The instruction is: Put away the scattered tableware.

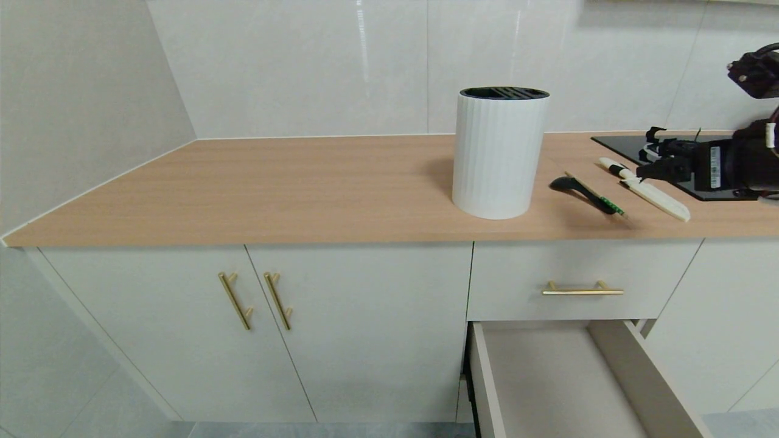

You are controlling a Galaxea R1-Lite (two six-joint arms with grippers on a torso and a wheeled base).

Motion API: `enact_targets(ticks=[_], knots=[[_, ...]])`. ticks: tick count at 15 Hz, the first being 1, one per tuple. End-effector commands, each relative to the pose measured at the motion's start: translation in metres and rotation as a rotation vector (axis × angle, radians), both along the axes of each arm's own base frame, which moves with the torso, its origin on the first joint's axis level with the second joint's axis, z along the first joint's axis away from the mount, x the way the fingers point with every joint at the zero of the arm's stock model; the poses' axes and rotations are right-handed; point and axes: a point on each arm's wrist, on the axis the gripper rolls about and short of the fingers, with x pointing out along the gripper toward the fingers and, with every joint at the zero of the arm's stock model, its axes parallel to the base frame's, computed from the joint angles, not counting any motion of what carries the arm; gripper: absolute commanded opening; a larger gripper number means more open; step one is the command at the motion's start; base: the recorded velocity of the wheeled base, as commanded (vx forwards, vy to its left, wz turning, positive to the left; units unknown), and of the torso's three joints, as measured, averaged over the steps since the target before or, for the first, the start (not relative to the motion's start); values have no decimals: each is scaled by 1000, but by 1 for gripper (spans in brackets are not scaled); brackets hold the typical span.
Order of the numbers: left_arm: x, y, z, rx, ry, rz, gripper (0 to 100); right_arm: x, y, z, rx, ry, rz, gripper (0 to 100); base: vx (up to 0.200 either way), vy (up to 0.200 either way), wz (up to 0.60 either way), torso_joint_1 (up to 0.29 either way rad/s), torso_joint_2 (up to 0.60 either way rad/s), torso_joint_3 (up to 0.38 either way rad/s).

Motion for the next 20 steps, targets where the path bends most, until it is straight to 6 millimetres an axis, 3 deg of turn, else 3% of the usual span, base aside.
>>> enact_targets(ticks=[1,4,8,20], knots=[[0,0,0,0,0,0,100,58,2,-21,52,105,-35,100,0,0,0,0,0,0],[0,0,0,0,0,0,100,71,4,-22,130,182,-73,100,0,0,0,0,0,0],[0,0,0,0,0,0,100,94,6,-38,133,259,-96,100,0,0,0,0,0,0],[0,0,0,0,0,0,100,110,8,-60,71,350,-182,100,0,0,0,0,0,0]])
